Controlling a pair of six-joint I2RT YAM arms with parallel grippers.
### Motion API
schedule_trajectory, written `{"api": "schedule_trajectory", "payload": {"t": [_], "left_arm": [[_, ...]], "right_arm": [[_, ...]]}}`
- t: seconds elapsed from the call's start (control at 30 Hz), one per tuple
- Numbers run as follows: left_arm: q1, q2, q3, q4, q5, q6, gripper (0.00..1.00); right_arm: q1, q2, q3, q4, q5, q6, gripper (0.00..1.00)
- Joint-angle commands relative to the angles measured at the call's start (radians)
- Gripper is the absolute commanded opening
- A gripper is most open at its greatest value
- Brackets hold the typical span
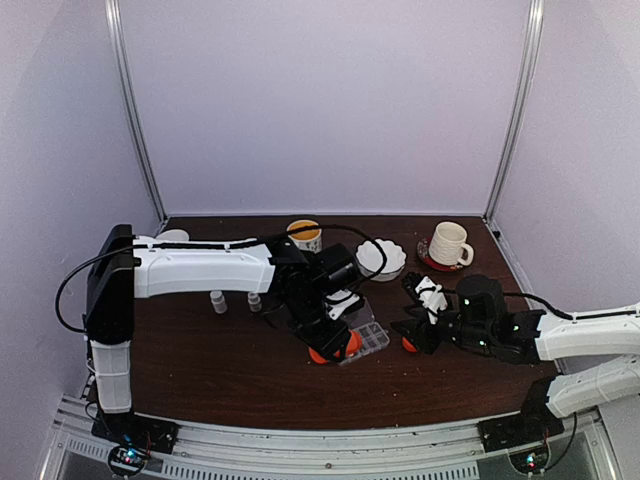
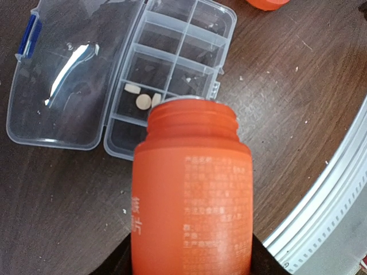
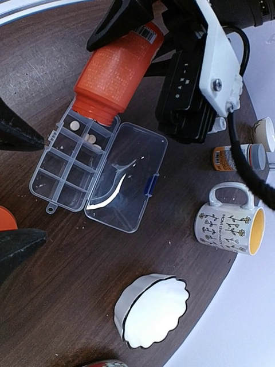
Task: Sort the pills into containers
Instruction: Pour the pill into the compartment of the pill container.
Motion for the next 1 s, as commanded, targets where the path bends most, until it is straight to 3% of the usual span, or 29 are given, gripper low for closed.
{"api": "schedule_trajectory", "payload": {"t": [0.0,0.4,0.6,0.97], "left_arm": [[0.003,0.051,0.026,0.008,0.002,0.02,0.0],[0.005,0.041,0.021,-0.026,-0.033,0.011,0.0],[0.005,-0.022,-0.042,0.082,-0.035,-0.01,0.0],[0.005,-0.124,-0.049,0.093,-0.088,-0.019,0.0]], "right_arm": [[0.007,-0.01,0.016,0.003,0.027,-0.002,0.5],[0.008,-0.011,0.016,0.002,0.024,-0.003,0.5],[0.008,-0.011,0.017,0.001,0.022,-0.002,0.5],[0.008,-0.006,0.018,-0.001,0.021,-0.003,0.5]]}}
